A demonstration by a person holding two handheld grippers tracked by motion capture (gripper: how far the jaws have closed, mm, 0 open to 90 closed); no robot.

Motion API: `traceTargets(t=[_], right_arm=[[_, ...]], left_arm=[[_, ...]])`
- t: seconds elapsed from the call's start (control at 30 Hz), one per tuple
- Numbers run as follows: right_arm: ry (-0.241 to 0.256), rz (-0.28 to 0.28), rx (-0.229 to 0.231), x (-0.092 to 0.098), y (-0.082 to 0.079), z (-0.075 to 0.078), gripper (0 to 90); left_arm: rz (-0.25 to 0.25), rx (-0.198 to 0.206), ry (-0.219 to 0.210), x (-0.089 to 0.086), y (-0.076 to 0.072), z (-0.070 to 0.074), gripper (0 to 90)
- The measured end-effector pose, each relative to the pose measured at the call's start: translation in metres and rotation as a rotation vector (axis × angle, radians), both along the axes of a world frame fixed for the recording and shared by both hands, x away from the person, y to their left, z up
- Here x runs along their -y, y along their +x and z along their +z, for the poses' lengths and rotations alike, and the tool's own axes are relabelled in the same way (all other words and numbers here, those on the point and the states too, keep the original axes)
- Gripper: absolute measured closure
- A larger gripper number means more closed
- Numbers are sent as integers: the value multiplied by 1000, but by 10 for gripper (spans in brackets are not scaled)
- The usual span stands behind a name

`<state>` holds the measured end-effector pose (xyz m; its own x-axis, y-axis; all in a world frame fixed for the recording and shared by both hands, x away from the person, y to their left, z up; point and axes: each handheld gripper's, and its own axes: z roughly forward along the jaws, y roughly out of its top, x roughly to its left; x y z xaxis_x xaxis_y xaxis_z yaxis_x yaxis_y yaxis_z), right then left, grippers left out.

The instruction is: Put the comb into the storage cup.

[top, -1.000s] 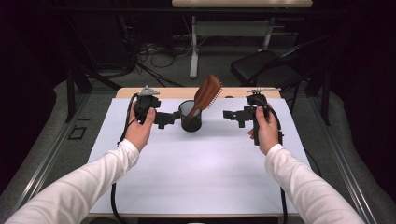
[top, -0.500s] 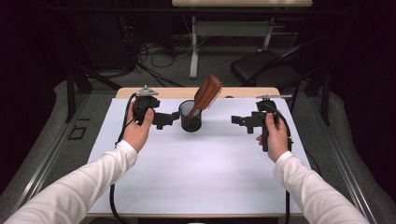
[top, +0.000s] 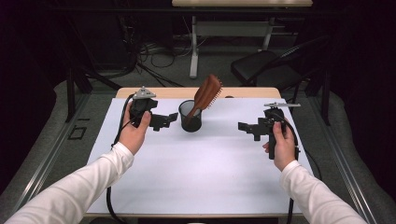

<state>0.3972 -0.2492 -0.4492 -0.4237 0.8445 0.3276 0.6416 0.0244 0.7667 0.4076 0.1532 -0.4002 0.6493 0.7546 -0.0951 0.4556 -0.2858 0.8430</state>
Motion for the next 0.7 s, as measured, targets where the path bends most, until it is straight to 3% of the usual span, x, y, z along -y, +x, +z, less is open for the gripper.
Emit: traceTargets(t=[0.7], right_arm=[[26, -42, 21, 24, -18, -20, 0]], left_arm=[[4, 1, -38, -15, -10, -9, 69]])
